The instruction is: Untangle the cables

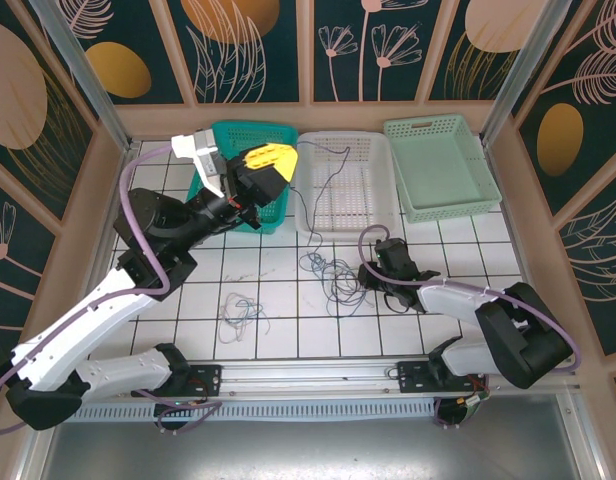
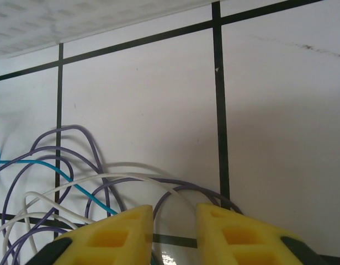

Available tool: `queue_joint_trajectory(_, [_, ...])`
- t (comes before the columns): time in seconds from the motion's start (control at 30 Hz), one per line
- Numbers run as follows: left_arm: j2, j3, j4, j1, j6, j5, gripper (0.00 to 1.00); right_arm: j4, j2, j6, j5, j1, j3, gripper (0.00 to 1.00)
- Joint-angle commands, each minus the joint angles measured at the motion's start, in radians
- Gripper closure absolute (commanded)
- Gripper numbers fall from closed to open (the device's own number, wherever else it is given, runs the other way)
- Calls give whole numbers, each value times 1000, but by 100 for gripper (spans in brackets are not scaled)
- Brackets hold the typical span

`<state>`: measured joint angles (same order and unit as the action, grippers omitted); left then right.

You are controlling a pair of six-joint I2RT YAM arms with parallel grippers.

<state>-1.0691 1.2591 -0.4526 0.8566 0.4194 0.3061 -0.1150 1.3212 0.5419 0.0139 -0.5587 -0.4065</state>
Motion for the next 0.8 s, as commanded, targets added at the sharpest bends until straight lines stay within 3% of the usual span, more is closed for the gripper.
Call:
queue_joint_trajectory(0.0, [9, 51, -11, 4, -15, -3, 100, 43, 18, 6, -20, 3, -20, 74])
queue_joint_trajectory(0.1, [-1, 71, -37, 3, 4, 12, 100, 35, 4, -11, -10, 1, -27, 72])
queue_joint_trajectory(0.2, [-16, 86, -64, 4, 18, 21, 100, 15, -91, -40, -22, -19, -22, 50])
queue_joint_trajectory(0.37, [-28, 91, -100, 4, 18, -8, 100, 50, -306, -93, -71, -31, -24, 38])
queue_joint_trajectory(0.5, [-41, 86, -140, 3, 27, -10, 100, 83, -447, -173, -34, -51, -47, 24])
queue_joint_trajectory(0.77, [-49, 38, -184, 3, 40, -52, 100, 42, -476, -293, 72, -164, -25, 23])
